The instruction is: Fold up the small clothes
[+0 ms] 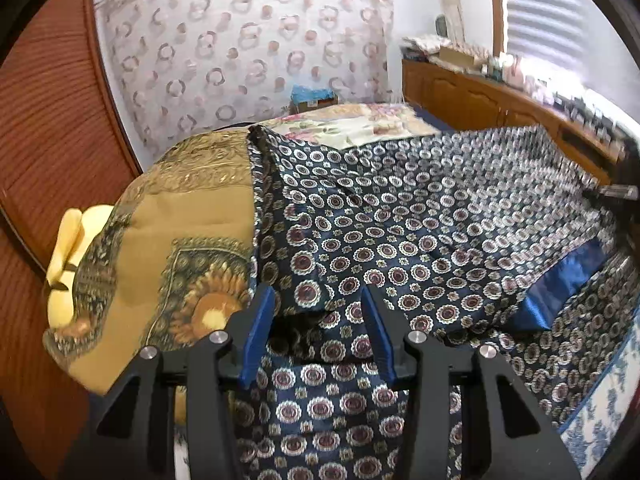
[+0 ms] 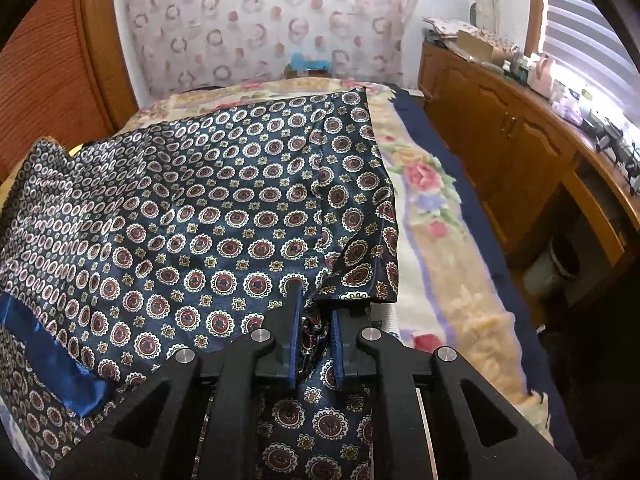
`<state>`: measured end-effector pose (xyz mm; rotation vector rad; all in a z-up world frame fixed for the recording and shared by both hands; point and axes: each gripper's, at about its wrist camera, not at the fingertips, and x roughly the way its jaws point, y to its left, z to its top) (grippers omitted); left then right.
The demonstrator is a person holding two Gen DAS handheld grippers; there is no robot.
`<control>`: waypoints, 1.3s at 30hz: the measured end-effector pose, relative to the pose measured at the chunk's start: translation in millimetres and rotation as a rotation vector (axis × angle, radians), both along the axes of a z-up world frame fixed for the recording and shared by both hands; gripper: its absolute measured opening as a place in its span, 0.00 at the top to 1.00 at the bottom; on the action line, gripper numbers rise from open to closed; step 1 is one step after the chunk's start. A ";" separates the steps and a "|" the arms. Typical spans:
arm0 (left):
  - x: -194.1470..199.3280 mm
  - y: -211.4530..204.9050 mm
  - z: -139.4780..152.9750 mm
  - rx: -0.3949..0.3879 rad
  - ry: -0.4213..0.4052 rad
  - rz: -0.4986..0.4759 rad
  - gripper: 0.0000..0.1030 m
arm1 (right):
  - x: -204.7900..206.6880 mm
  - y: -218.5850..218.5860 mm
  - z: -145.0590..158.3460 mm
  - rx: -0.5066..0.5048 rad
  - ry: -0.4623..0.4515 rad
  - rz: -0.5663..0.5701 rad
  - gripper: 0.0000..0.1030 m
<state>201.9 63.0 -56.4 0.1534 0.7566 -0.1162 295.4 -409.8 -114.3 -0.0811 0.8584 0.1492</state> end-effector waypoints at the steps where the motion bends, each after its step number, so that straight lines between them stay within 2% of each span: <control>1: 4.5 -2.7 -2.7 0.021 0.011 0.001 0.57 | -0.1 -0.1 -0.1 0.001 0.000 0.000 0.91; 4: 14.5 -5.3 -10.0 0.074 0.039 0.013 0.73 | 0.3 -0.5 -0.2 0.002 0.000 -0.001 0.91; 5: 17.5 -4.7 -11.9 0.081 0.047 0.012 0.88 | 0.3 -0.5 -0.2 0.002 0.000 -0.001 0.91; 8: 18.6 0.4 -8.5 0.048 0.045 0.008 0.97 | -0.2 0.3 -0.2 -0.008 -0.004 -0.004 0.91; 11: 12.9 2.3 2.9 0.030 0.013 0.008 0.99 | -1.4 2.2 1.7 -0.012 -0.015 0.003 0.98; 14: 5.3 4.8 20.2 -0.001 -0.022 -0.003 1.00 | -8.0 4.6 9.7 -0.026 -0.055 0.018 0.99; 19: -8.8 13.7 45.3 -0.070 -0.065 -0.018 1.00 | -19.0 1.8 40.0 -0.001 -0.107 0.045 0.99; 28: -44.5 34.9 59.1 -0.135 -0.097 -0.035 1.00 | -65.9 -2.7 86.9 0.027 -0.155 0.140 0.99; 33: -65.6 47.1 48.1 -0.133 -0.078 -0.018 1.00 | -100.0 -4.4 94.6 0.018 -0.141 0.184 0.99; 37: -74.7 55.3 23.6 -0.116 -0.033 0.010 1.00 | -119.5 -7.0 78.4 0.008 -0.091 0.193 0.99; 39: -77.4 60.3 11.3 -0.131 -0.011 0.026 1.00 | -123.8 -8.4 66.9 0.007 -0.062 0.193 0.99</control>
